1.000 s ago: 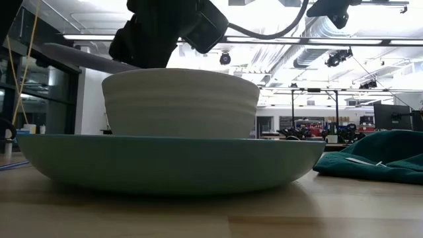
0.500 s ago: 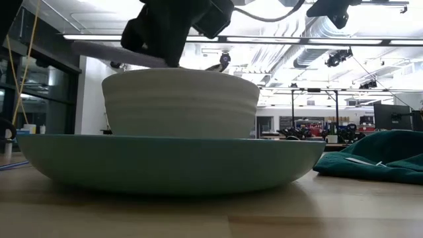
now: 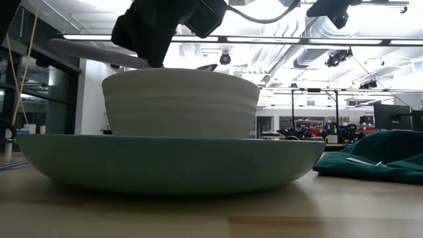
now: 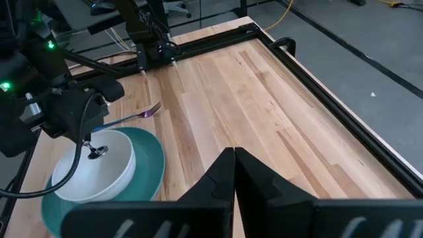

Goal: Set table place
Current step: Return to Home Position

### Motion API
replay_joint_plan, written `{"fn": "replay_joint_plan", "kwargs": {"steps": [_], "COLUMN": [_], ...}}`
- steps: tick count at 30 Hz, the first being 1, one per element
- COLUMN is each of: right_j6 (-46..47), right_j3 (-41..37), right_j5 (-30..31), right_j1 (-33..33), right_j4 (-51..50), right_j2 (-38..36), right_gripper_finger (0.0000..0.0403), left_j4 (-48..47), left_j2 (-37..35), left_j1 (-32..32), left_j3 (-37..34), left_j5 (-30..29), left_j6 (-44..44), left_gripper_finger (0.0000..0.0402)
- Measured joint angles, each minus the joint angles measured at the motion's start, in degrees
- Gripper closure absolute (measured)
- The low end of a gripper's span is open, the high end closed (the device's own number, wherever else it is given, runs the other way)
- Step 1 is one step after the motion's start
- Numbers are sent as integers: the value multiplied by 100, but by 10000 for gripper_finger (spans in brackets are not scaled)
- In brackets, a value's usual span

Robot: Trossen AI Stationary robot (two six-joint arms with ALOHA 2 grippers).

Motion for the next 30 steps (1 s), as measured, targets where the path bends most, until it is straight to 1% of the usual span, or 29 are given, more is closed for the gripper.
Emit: {"fn": "replay_joint_plan", "kwargs": {"steps": [8, 24, 30], "right_j6": [-25, -27, -27], "right_j3": [0, 0, 0], "right_j5": [0, 0, 1], "right_j1": [0, 1, 1], "right_j4": [0, 0, 2], "right_j2": [1, -1, 0], "right_gripper_finger": [402, 402, 402], "left_j4": [15, 136, 133], "left_j2": [0, 0, 82], "left_j1": [1, 6, 6], "left_j3": [0, 0, 2], "left_j5": [-42, -56, 77], "left_j6": [-39, 27, 161], "left_gripper_finger": [372, 366, 365]}}
